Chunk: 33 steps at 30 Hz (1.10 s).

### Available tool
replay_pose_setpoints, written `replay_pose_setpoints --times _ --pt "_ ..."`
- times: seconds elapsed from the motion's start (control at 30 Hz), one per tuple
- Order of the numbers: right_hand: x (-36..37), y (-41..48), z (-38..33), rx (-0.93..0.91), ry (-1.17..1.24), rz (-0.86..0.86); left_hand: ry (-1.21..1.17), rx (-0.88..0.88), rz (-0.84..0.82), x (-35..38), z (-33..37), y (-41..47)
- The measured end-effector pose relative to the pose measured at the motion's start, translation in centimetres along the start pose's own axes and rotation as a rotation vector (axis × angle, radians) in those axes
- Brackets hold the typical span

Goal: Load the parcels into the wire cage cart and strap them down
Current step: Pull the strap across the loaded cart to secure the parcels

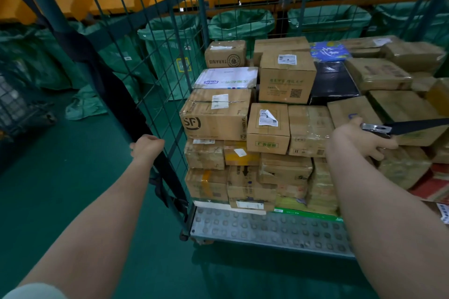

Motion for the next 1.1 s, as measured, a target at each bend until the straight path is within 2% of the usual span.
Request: replay_pose_setpoints --times 0.1,0.3,0.43,0.7,0.8,1.1 --pt "0.2 -0.1 -0.2 0.012 -0.029 -0.021 -0.059 0.038 0.028 0.5 0.8 -0.6" --pt "-0.2 -1.2 -0.8 0.024 -0.019 -0.007 -0.152 0.175 0.007 3.2 4.5 -3.3" --pt "-0.7 -1.3 -0.8 0.037 -0.018 -0.013 -0.267 0.201 -0.025 4.8 6.5 -5.0" --pt "-2.5 -1.7 -0.8 0.05 -0.02 -0.048 -0.354 0.284 -0.227 9.1 10.9 -9.8" --pt "-3.2 -1.6 -0.8 0.045 -0.022 -0.067 -0.364 0.329 -0.352 11.7 12.3 -12.3" --pt "-5.4 -0.1 -0.1 0.062 -0.011 -0.152 -0.161 0.422 -0.738 19.2 15.0 -20.5"
Point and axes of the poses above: each hand's wrist, its own y-axis towards the middle knuckle, its own x-axis out of the palm, z = x × y, the point moved 7 cm from there along y, towards the middle knuckle, and after that the axes turned 2 degrees about y, right-handed, at the moved point
